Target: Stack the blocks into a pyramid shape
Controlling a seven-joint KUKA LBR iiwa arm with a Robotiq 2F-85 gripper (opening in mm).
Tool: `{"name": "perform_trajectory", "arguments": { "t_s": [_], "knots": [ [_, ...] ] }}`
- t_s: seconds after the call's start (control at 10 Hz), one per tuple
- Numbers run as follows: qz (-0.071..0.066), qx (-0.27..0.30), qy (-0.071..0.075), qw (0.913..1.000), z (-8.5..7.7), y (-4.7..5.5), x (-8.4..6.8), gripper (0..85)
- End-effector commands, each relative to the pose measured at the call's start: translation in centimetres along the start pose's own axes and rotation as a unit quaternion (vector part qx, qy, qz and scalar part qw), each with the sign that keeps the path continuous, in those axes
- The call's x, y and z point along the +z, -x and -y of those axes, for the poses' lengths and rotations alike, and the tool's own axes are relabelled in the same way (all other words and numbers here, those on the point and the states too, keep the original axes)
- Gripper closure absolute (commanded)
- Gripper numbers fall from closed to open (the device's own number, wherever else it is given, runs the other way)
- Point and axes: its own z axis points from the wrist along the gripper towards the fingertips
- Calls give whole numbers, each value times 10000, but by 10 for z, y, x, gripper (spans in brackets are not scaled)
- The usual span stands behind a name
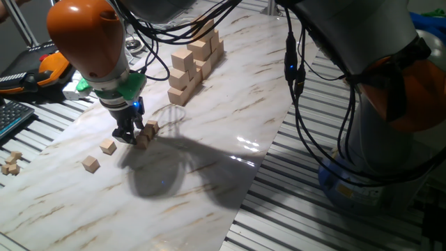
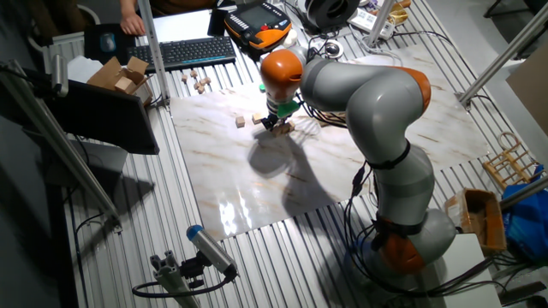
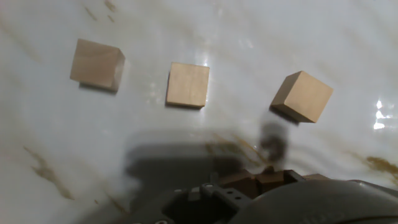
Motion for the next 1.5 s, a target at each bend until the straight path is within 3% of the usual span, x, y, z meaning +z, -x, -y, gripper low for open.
{"name": "perform_trajectory", "arguments": {
  "t_s": [0.0,0.2,1.4],
  "knots": [
    [-11,-4,10,10000,0,0,0,340],
    [-77,20,31,10000,-5,2,-2,340],
    [-4,7,-70,10000,-3,2,4,340]
  ]
}}
